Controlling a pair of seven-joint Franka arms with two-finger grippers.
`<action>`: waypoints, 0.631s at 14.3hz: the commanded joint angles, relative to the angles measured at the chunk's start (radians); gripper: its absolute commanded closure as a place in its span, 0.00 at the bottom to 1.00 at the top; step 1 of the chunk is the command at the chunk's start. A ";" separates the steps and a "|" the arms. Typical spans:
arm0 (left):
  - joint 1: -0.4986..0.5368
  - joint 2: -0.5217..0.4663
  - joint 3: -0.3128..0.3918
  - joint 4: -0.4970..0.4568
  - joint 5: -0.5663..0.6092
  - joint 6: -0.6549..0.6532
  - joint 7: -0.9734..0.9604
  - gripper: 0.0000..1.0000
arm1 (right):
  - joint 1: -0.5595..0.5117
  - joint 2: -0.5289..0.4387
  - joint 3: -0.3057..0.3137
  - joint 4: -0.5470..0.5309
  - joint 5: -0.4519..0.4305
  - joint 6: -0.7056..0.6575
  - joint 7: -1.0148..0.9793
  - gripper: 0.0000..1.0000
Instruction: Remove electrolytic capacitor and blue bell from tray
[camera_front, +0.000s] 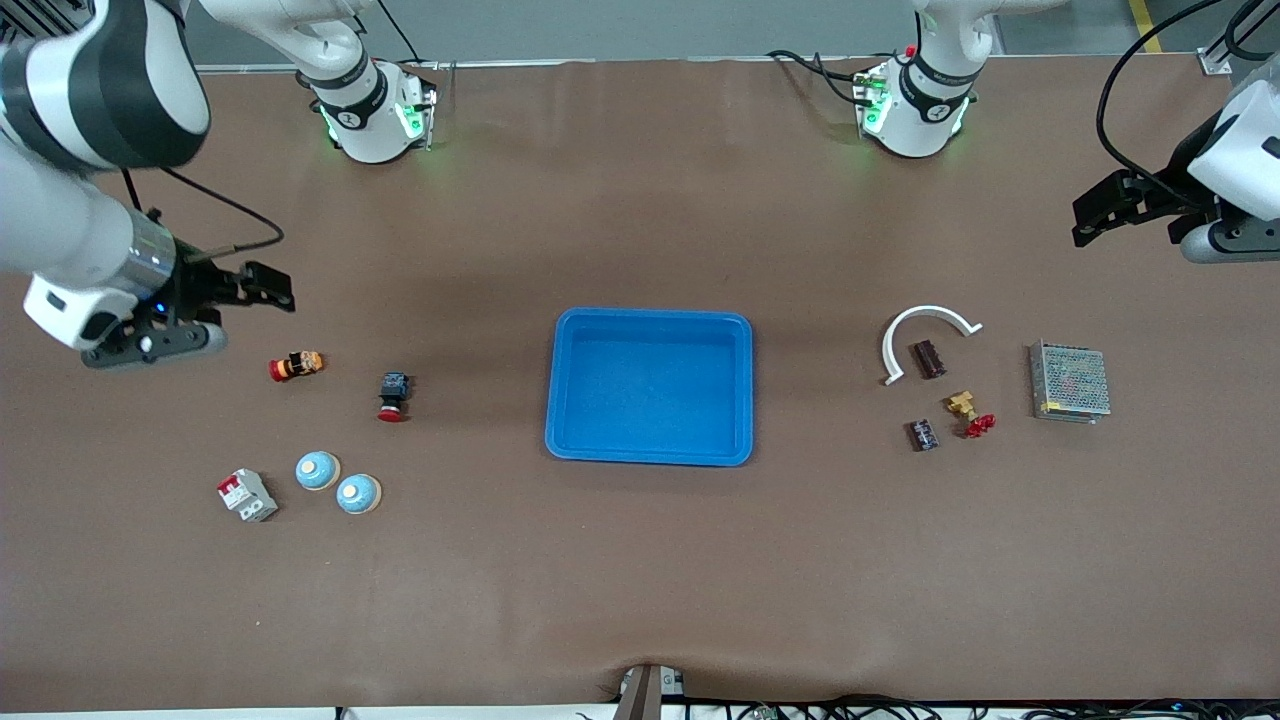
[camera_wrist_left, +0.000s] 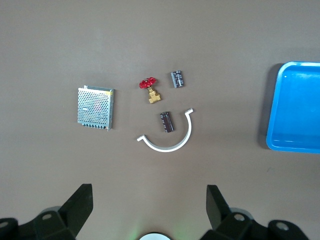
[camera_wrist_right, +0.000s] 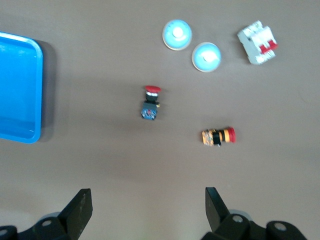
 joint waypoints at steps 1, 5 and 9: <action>0.002 -0.025 0.002 -0.021 -0.026 0.006 0.020 0.00 | -0.008 -0.080 0.004 -0.045 -0.030 -0.023 0.050 0.00; 0.002 -0.026 0.002 -0.019 -0.027 0.004 0.020 0.00 | -0.068 -0.123 0.002 -0.048 -0.032 -0.060 0.042 0.00; 0.002 -0.027 0.003 -0.019 -0.027 0.004 0.020 0.00 | -0.132 -0.124 0.002 -0.048 -0.032 -0.072 0.034 0.00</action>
